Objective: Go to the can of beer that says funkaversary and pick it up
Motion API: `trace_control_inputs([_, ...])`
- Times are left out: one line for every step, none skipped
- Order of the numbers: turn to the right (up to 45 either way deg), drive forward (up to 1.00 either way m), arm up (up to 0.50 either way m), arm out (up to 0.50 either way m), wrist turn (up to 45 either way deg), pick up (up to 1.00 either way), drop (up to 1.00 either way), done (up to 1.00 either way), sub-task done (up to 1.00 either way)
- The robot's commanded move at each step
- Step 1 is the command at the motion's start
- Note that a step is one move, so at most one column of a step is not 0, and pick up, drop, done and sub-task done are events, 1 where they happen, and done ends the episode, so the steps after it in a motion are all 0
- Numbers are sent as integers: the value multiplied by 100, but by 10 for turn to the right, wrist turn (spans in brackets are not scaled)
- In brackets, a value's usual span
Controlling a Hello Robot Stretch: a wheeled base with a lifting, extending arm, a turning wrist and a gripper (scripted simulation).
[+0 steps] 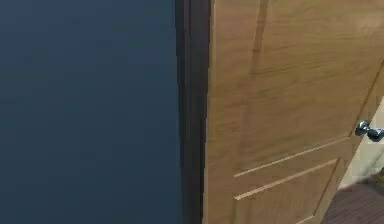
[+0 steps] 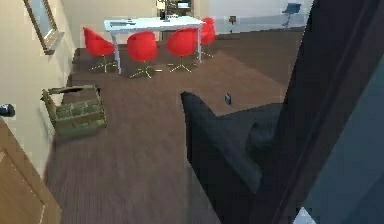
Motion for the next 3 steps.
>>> trace_control_inputs([0,5,0,0,0,0,0,0,0])
trace_control_inputs([450,0,0,0,0,0,0,0,0])
trace_control_inputs([180,0,0,0,0,0,0,0,0])
